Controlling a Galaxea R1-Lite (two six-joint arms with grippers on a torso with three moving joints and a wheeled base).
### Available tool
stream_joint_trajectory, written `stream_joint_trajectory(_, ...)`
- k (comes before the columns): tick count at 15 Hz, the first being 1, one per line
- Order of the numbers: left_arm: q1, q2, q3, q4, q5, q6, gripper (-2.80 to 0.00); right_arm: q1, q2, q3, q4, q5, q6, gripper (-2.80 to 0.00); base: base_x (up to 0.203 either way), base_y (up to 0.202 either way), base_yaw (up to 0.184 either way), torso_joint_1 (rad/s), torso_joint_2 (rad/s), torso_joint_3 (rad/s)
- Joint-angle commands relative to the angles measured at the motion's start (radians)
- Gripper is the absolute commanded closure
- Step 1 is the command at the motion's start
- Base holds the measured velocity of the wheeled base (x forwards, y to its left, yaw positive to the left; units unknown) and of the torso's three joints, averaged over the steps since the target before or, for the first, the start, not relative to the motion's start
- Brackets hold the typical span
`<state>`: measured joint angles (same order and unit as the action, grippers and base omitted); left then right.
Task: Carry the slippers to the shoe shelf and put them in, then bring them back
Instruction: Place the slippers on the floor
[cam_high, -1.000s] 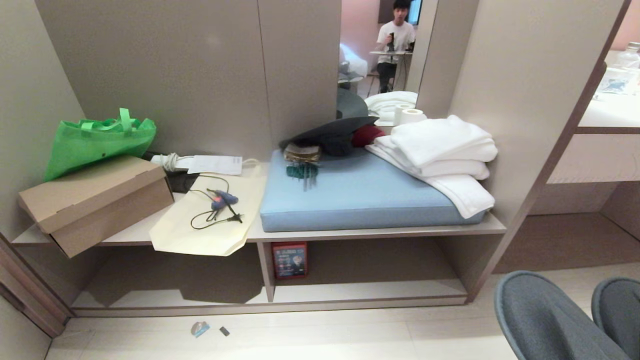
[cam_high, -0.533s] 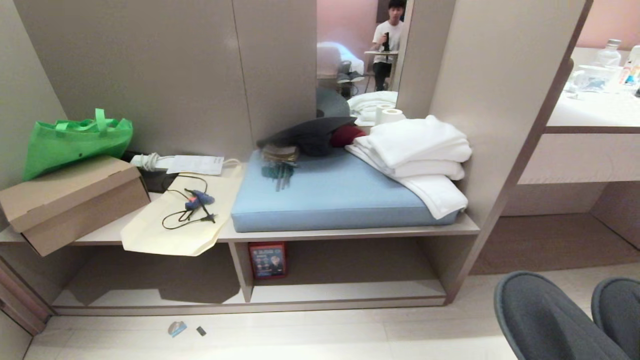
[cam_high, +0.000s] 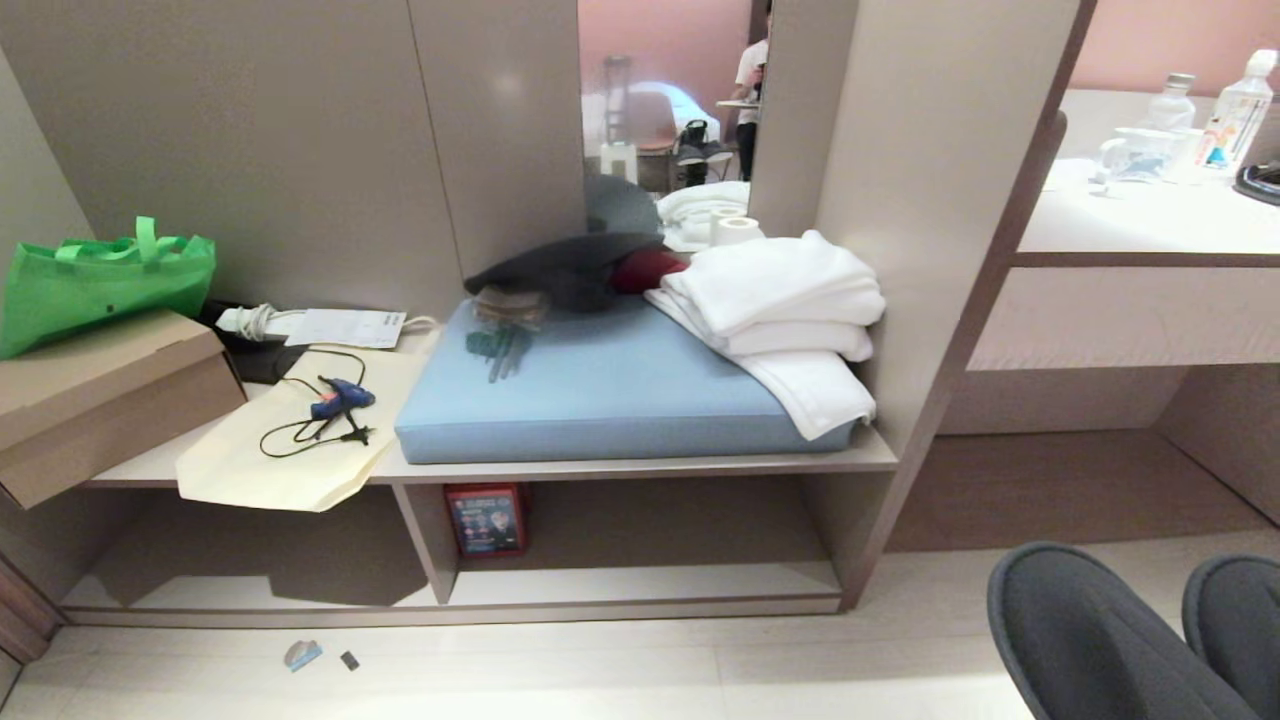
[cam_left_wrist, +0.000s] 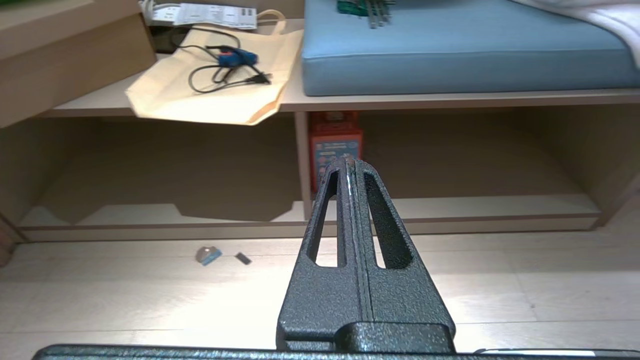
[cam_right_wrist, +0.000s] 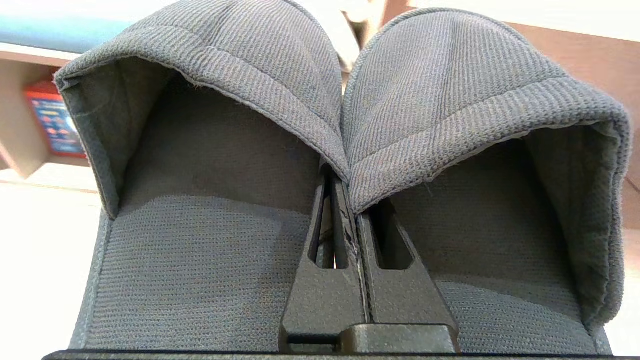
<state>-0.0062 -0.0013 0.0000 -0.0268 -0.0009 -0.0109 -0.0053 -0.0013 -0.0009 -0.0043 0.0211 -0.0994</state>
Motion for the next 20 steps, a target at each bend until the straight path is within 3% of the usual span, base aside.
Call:
stream_joint_trajectory(1, 0.000, 0.001, 0.008, -0.001, 0.001, 0.000, 0.00, -0.001, 0.001, -0.001, 0.000, 0.000, -0.002, 0.00, 0.000, -0.198, 0.003, 0.002, 0.00, -0.005)
stream_joint_trajectory(20, 0.000, 0.001, 0.008, -0.001, 0.001, -0.001, 0.00, -0.001, 0.001, 0.001, 0.000, 0.000, 0.001, 0.00, 0.000, -0.198, 0.001, 0.002, 0.00, 0.003)
